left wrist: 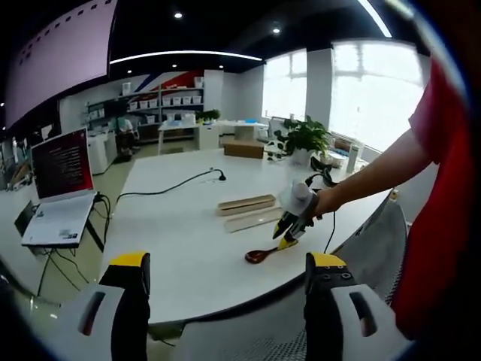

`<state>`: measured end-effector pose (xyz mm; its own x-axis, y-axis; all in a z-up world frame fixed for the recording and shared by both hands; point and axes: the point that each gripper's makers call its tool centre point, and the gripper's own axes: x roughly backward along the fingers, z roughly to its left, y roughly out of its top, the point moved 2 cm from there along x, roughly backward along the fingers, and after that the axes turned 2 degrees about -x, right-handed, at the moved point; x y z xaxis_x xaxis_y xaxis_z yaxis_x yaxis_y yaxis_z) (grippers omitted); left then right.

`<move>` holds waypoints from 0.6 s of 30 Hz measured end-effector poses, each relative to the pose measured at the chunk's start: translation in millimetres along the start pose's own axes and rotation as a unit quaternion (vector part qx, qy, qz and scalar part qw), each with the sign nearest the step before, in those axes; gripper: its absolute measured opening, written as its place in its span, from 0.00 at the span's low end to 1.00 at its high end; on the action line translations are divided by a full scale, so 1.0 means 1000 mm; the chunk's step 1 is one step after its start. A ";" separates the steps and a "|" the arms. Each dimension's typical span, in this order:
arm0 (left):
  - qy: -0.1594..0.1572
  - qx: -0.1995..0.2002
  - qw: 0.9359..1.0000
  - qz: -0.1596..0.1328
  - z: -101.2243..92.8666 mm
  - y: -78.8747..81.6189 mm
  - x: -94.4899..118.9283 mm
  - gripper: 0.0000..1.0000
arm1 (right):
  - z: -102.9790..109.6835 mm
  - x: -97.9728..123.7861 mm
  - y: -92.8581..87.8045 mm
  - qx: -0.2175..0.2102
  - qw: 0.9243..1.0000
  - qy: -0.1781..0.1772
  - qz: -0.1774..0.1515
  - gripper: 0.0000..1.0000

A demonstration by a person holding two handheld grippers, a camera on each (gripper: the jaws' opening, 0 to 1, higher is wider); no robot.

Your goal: Arrange the utensils inside the cutlery case until each visible utensil rests in its matching compartment.

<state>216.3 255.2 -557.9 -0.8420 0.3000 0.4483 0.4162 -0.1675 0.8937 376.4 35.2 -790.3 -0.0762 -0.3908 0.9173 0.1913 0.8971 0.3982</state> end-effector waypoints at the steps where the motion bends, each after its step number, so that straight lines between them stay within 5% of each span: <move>1: 0.001 0.001 1.000 0.000 0.000 -0.001 0.001 0.87 | 0.000 -0.001 0.000 0.001 1.000 0.001 0.001 0.21; 8: 0.011 0.009 1.000 0.006 0.004 -0.008 0.004 0.86 | 0.004 -0.005 -0.002 0.010 1.000 0.010 0.012 0.13; 18: 0.009 0.008 1.000 0.006 0.003 -0.008 0.002 0.86 | 0.004 -0.007 -0.008 0.014 1.000 0.011 0.021 0.13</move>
<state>212.7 259.6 -564.0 -0.8430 0.2816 0.4584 0.4311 -0.1562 0.8887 371.7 31.1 -800.2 -0.0464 -0.3573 0.9328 0.1665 0.9180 0.3599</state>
